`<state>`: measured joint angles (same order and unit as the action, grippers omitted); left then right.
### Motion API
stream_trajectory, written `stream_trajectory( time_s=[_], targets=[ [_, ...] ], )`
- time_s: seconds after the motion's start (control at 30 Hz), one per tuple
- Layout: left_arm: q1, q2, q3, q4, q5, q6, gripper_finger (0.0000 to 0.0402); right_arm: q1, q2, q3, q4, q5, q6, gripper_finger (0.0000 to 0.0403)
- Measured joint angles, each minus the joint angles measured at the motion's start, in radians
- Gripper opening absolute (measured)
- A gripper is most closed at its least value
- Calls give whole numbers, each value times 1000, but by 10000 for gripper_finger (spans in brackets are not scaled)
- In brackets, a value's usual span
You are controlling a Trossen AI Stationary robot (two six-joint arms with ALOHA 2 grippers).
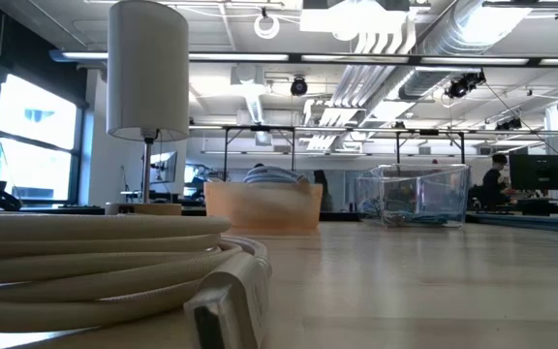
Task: Pick & Place USB Port
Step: Put the black pink charger cable into the transparent bin
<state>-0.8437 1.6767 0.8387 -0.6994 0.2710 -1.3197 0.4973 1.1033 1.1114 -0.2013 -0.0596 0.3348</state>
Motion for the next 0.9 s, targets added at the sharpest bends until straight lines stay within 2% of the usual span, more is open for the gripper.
stream_trajectory(
  time_s=[0.2,0.3,0.43,0.5,0.67,0.8,0.9],
  targets=[
    [-3,-68,-6,11,-62,-19,5,0,0,0,48,1,-38,199],
    [0,-127,0,-28,-183,-23,4,0,-3,0,78,8,-95,199],
    [-1,-220,40,-59,-351,-31,3,2,-13,0,86,110,-191,199],
    [-2,-264,57,-72,-471,-25,3,2,-20,0,87,160,-228,199],
    [-1,-395,105,-26,-913,85,3,2,-32,0,100,222,-280,199],
    [0,-496,135,160,-1240,384,3,2,-32,-1,110,222,-293,199],
    [0,-550,135,351,-1356,673,3,1,-32,-1,111,222,-292,199]
  ],
)
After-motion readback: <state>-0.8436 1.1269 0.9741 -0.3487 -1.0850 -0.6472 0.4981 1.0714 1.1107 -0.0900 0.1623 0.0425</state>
